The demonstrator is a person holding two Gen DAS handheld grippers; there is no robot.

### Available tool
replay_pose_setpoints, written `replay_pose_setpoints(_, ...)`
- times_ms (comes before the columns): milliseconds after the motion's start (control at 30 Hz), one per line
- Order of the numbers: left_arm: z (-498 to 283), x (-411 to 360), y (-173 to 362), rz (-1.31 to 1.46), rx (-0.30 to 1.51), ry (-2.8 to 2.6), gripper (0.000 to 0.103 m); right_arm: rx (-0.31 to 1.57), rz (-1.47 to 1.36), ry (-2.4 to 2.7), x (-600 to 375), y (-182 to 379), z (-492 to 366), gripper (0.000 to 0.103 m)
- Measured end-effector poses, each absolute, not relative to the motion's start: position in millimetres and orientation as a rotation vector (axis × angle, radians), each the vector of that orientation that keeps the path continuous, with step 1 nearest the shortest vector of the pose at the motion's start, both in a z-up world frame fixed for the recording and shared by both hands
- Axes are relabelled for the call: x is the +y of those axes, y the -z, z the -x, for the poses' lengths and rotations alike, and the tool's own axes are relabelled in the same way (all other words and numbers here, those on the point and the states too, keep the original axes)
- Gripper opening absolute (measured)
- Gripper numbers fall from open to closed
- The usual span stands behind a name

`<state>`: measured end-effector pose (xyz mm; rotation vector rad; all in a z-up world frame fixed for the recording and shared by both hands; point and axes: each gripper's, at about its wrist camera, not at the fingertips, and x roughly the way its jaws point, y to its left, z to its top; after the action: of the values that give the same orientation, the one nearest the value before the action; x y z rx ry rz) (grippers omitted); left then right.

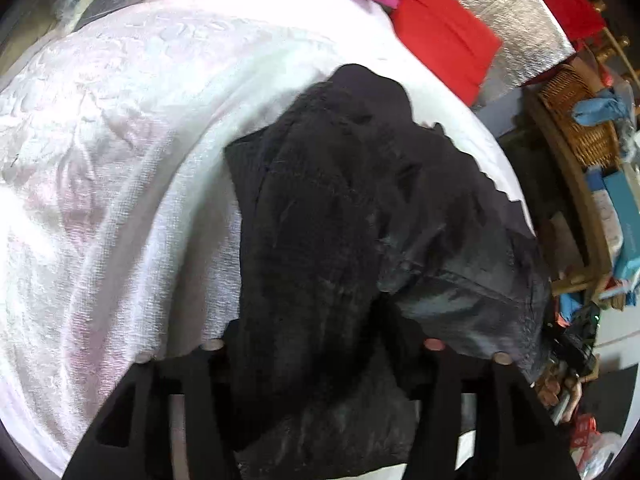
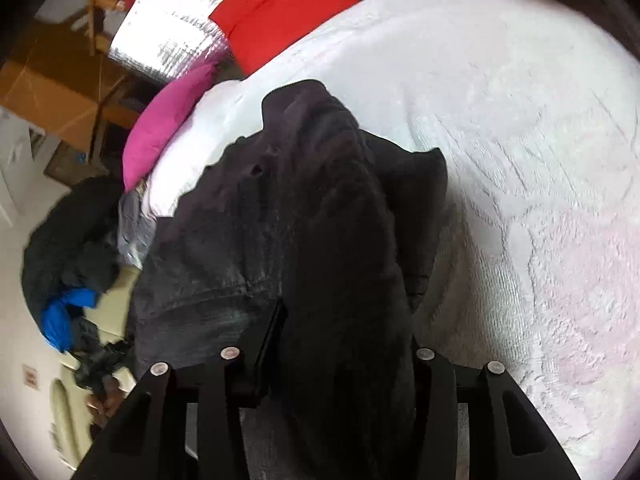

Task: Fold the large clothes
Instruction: 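Lower the folded black jacket onto the bed with both grippers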

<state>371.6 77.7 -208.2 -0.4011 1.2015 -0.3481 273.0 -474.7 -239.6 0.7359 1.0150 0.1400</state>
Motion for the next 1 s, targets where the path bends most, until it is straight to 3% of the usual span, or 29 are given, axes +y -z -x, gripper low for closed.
replay_pose_setpoints(133,-372.9,89.5,206.4,0.452,1.23,0.334,0.068,1.04,-0.712,-0.078,-474.6,232.2,-268.7,0.072)
replay_pose_setpoints(167,-371.8,93.4,202.9,0.451,1.223,0.325,0.068,1.043,-0.693,-0.063,-474.2,228.9,-267.2,0.072)
replay_pose_setpoints(467,-356.1,126.6,143.9,0.418,0.956,0.168,0.073,0.829,-0.614,0.077,-496.4,174.3,-236.1,0.074)
replay_pose_setpoints(633,-333.7,94.8,124.2,0.305,0.873,0.246,0.073,0.767,-0.448,-0.016,-446.9,153.0,-240.6,0.074)
replay_pose_setpoints(800,-325.5,52.0,131.0,0.154,0.895,0.252,0.073,0.882,-0.328,-0.06,-398.9,169.4,-251.3,0.069)
replay_pose_setpoints(1000,-344.6,36.9,186.9,0.03,1.112,0.136,0.075,1.01,-0.312,-0.055,-399.7,200.8,-254.4,0.066)
